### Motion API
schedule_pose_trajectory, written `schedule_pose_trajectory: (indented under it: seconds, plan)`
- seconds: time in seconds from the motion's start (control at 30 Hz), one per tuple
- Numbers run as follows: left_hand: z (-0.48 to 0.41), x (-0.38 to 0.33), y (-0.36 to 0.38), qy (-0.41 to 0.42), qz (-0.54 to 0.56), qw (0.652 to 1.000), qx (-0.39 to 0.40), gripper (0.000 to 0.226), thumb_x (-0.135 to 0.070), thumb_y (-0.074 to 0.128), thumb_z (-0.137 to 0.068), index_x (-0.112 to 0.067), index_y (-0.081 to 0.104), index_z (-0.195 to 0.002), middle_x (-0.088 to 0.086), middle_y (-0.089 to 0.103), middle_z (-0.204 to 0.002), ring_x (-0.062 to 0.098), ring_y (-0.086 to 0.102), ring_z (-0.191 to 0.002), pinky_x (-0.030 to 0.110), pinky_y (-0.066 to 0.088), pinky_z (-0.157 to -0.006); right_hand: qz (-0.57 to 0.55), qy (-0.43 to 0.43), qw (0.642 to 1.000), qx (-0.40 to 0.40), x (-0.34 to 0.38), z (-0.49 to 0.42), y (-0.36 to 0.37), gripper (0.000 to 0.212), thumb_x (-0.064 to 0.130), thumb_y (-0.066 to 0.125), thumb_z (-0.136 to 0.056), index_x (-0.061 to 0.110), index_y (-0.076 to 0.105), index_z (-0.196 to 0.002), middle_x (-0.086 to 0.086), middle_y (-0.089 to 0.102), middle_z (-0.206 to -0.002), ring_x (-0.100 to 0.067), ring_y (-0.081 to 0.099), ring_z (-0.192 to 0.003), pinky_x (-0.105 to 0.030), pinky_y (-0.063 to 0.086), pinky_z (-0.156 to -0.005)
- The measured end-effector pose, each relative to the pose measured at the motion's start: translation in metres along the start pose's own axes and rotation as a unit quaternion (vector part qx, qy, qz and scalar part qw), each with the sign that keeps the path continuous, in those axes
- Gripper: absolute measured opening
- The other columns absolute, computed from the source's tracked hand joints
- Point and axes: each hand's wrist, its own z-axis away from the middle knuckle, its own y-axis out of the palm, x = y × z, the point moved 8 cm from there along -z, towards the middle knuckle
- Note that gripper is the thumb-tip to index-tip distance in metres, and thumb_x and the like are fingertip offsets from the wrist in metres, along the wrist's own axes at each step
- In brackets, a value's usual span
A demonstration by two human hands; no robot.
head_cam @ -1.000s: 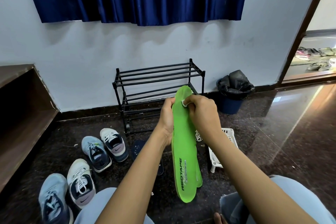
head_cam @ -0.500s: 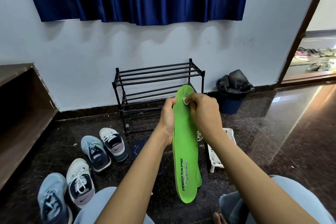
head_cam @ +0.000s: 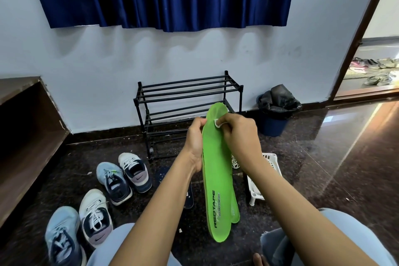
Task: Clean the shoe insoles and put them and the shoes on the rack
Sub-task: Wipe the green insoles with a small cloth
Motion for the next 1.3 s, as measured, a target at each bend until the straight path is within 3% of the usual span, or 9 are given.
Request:
schedule_pose_trajectory:
  seconds: [0.2, 0.37, 0.63, 0.9, 1.1, 1.3]
  plan:
    - [0.001, 0.0, 0.009, -0.011, 0.007, 1.0, 0.028, 0.054, -0.042, 0.027, -0.098, -0.008, 0.064, -0.079, 0.009, 0.063, -0.06, 0.021, 0.058, -0.048, 0.022, 0.048, -0.051, 0.014, 0.007, 1.0, -0.027, -0.004, -0.004, -0.006, 0.022, -0.002, 0.06, -0.079, 0.015, 0.074, -0.083, -0.002, 0.073, -0.083, -0.024, 0.067, -0.076, -0.036, 0.052, -0.074]
    - [-0.003, 0.005, 0.001, -0.017, -0.013, 1.0, 0.012, 0.067, -0.062, 0.025, -0.098, -0.015, 0.072, -0.097, 0.012, 0.072, -0.079, 0.025, 0.068, -0.068, 0.033, 0.051, -0.066, 0.02, -0.009, 1.0, 0.019, 0.003, 0.008, 0.009, 0.022, 0.0, 0.061, -0.08, 0.018, 0.073, -0.081, 0.003, 0.073, -0.085, -0.02, 0.067, -0.08, -0.026, 0.043, -0.076]
    - [-0.001, 0.007, 0.011, -0.025, -0.008, 0.999, 0.028, 0.056, -0.05, 0.032, -0.1, -0.01, 0.07, -0.092, 0.011, 0.07, -0.072, 0.024, 0.066, -0.059, 0.03, 0.053, -0.06, 0.001, 0.04, 0.999, -0.032, -0.014, -0.009, -0.01, 0.024, -0.001, 0.058, -0.079, 0.018, 0.073, -0.084, 0.0, 0.073, -0.084, -0.023, 0.067, -0.077, -0.035, 0.053, -0.076]
    - [-0.002, 0.004, 0.0, -0.017, -0.024, 1.0, 0.007, 0.056, -0.049, 0.035, -0.098, -0.013, 0.073, -0.077, 0.011, 0.068, -0.068, 0.024, 0.064, -0.058, 0.031, 0.049, -0.061, -0.003, -0.001, 1.0, 0.014, -0.003, 0.007, 0.004, 0.018, 0.004, 0.063, -0.081, 0.018, 0.074, -0.083, 0.001, 0.073, -0.081, -0.023, 0.067, -0.074, -0.034, 0.052, -0.075]
    - [0.001, 0.005, 0.012, -0.021, 0.0, 0.999, 0.029, 0.052, -0.044, 0.032, -0.1, -0.009, 0.068, -0.088, 0.01, 0.068, -0.066, 0.023, 0.063, -0.053, 0.026, 0.052, -0.051, 0.004, -0.003, 0.999, -0.044, -0.006, -0.007, -0.011, 0.021, -0.001, 0.062, -0.078, 0.016, 0.074, -0.083, 0.0, 0.074, -0.084, -0.024, 0.067, -0.076, -0.036, 0.053, -0.075]
    - [-0.003, 0.003, 0.004, -0.019, -0.006, 1.0, 0.005, 0.056, -0.048, 0.03, -0.1, -0.013, 0.069, -0.079, 0.009, 0.067, -0.063, 0.022, 0.064, -0.053, 0.028, 0.047, -0.057, -0.001, -0.033, 0.999, -0.003, 0.006, 0.008, 0.003, 0.019, 0.001, 0.065, -0.077, 0.017, 0.074, -0.082, 0.001, 0.073, -0.082, -0.021, 0.068, -0.075, -0.033, 0.052, -0.074]
